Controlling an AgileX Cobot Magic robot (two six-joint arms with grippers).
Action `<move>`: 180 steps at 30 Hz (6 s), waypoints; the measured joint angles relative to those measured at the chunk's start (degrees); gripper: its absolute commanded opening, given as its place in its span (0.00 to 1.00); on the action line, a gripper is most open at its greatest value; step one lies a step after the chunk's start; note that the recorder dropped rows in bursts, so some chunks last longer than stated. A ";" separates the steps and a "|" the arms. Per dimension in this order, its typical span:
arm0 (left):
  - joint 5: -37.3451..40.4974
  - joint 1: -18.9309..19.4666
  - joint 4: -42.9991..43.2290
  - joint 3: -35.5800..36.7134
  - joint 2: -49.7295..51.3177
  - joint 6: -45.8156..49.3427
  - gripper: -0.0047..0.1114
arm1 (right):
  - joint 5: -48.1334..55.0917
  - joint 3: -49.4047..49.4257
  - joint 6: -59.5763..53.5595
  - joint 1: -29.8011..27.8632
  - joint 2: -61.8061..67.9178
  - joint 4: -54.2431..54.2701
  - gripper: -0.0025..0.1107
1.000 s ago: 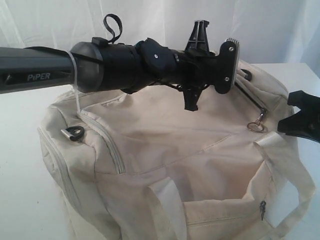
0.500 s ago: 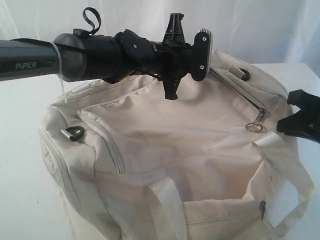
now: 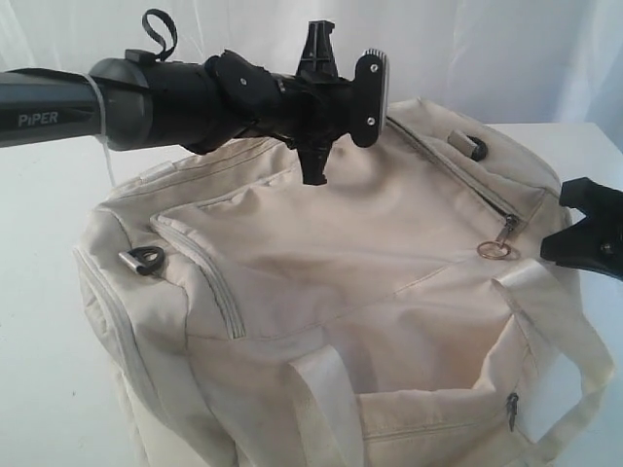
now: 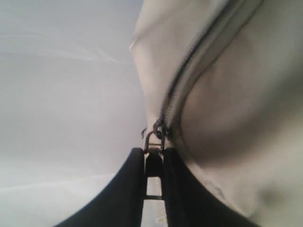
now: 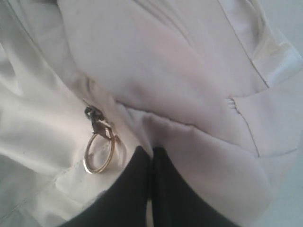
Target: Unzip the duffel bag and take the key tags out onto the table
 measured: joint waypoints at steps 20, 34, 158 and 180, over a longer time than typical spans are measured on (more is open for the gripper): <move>2.44 1.63 -11.33 0.00 0.00 0.00 0.04 | -0.88 0.00 0.59 0.00 -1.68 -1.22 0.34; 4.57 1.63 -37.93 3.94 -3.12 0.11 0.04 | -3.80 -9.83 -32.89 4.67 -7.08 8.12 0.48; -20.48 1.63 -56.40 53.03 -46.74 0.11 0.04 | -22.43 -35.12 -14.39 26.10 22.19 -13.21 0.02; -31.35 1.63 -56.40 53.03 -51.40 0.11 0.04 | -18.10 -35.12 -13.68 25.88 17.71 -14.00 0.53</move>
